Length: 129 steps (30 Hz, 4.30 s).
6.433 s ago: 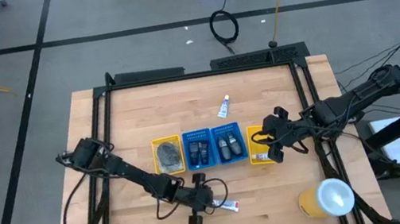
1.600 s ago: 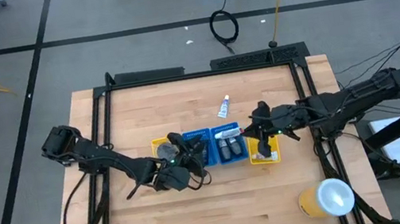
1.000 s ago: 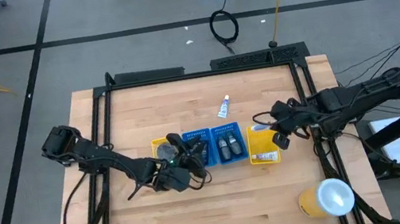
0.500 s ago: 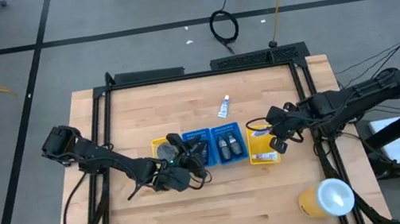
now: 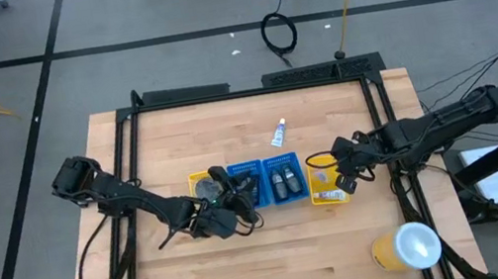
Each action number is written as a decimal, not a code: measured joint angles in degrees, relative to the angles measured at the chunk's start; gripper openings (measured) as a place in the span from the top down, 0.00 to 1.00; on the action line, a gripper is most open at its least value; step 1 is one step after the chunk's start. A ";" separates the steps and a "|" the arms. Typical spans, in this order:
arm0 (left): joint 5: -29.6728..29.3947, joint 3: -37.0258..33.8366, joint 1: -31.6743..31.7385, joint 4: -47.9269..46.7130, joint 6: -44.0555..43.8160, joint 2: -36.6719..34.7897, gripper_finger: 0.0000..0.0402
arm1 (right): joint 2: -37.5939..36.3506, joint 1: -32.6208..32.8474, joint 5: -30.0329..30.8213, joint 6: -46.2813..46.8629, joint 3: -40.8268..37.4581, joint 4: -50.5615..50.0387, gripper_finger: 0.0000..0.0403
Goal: Pick & Place Travel size toiletries
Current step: Put the white toothpaste into the right yellow bin
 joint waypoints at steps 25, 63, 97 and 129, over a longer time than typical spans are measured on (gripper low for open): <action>4.16 -0.02 0.95 0.19 -1.47 0.00 0.70 | 3.11 -22.05 -4.79 -14.24 -0.28 25.54 0.73; 7.45 -0.02 2.83 -1.19 -4.59 -0.02 0.70 | 41.38 -39.04 -1.28 -71.13 26.45 14.84 0.73; 15.21 -0.04 4.28 -2.89 -5.79 -0.02 0.70 | 45.46 -35.23 1.74 -93.37 23.81 26.62 0.65; 15.31 -0.04 5.24 -4.54 -6.31 -0.02 0.70 | 50.36 -35.06 3.62 -102.30 19.78 34.46 0.64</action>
